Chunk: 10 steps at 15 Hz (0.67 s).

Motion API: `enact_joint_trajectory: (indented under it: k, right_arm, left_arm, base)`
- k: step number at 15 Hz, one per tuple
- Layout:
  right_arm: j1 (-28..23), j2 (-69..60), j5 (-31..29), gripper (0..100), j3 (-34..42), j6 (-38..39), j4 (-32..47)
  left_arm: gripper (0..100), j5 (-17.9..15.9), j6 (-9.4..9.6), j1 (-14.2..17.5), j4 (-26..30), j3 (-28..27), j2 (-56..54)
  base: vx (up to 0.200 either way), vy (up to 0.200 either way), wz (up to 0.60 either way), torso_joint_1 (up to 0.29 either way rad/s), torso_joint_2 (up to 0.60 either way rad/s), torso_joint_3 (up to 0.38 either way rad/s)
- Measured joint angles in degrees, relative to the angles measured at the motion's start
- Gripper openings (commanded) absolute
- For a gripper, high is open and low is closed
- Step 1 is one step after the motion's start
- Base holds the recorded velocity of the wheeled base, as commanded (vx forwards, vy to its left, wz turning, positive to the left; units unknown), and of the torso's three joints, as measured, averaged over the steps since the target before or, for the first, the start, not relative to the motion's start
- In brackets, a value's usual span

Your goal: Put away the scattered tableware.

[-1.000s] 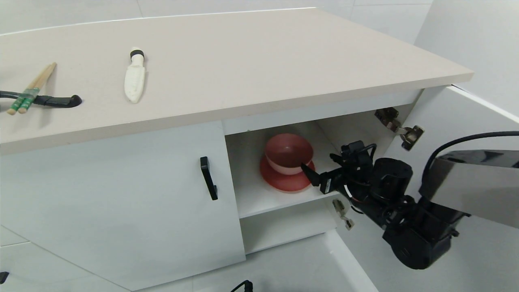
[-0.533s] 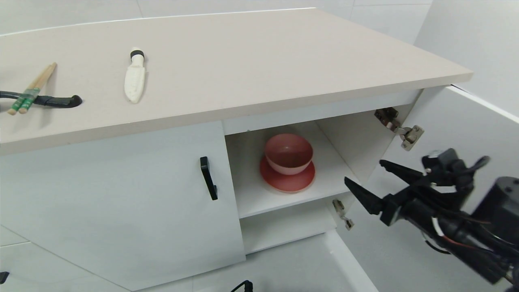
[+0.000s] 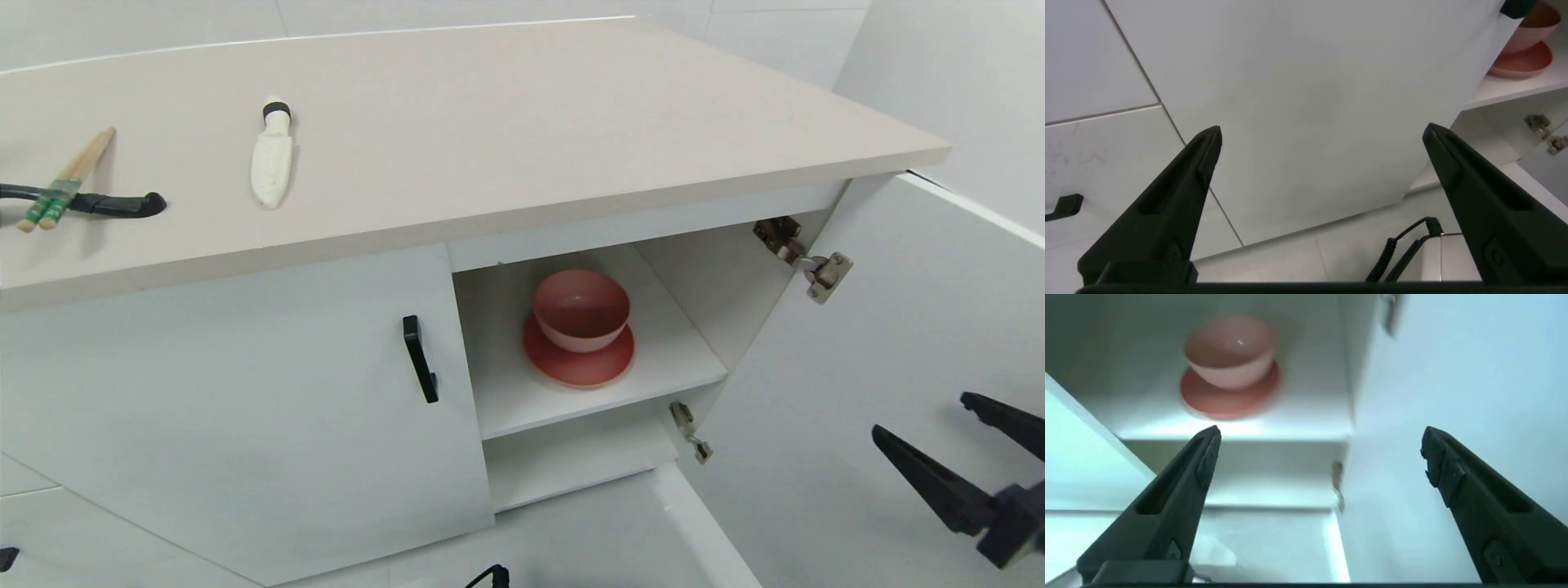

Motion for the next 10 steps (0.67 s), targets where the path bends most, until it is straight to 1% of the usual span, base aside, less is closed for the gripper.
enact_joint_trajectory:
  k: [2, 4, 5, 6, 8, 9, 10]
  right_arm:
    - [-2.16, -13.81, 0.6, 100, -0.33, -0.05, 15.08]
    - [-4.99, -28.95, 1.39, 100, -2.33, -0.17, 34.77]
    - [-6.27, -35.45, 1.77, 100, -3.3, -0.38, 40.9]
    - [-7.56, -41.19, 1.78, 100, -3.79, -0.63, 44.98]
    - [-9.53, -47.75, 1.28, 100, -2.11, -1.62, 49.63]
    - [-10.25, -49.57, 1.63, 100, -0.84, -1.34, 51.27]
    - [-10.58, -50.7, 1.61, 100, -0.29, 0.66, 51.36]
  left_arm:
    - [100, 0.0, 0.0, 0.0, 0.0, 0.0, 0.0]
    - [100, -0.02, 0.02, 0.0, 0.0, 0.0, 0.0]
    - [100, 0.02, 0.0, 0.0, -0.02, 0.0, 0.0]
    - [100, 0.05, -0.04, 0.0, -0.05, 0.0, 0.0]
    - [100, 0.09, -0.26, 0.0, -0.02, 0.0, 0.0]
    - [100, 0.16, -0.28, 0.0, -0.05, 0.0, 0.0]
    - [100, 0.16, -0.3, 0.02, -0.05, 0.0, 0.0]
  base:
    - [0.0, 0.0, 0.0, 0.0, 0.0, 0.0]
    - [0.0, 0.0, 0.0, 0.0, 0.0, 0.0]
    - [0.0, 0.0, 0.0, 0.0, 0.0, 0.0]
    - [0.0, 0.0, 0.0, 0.0, 0.0, 0.0]
    - [0.0, 0.0, 0.0, 0.0, 0.0, 0.0]
    - [0.0, 0.0, 0.0, 0.0, 0.0, 0.0]
    - [0.0, 0.0, 0.0, 0.0, 0.0, 0.0]
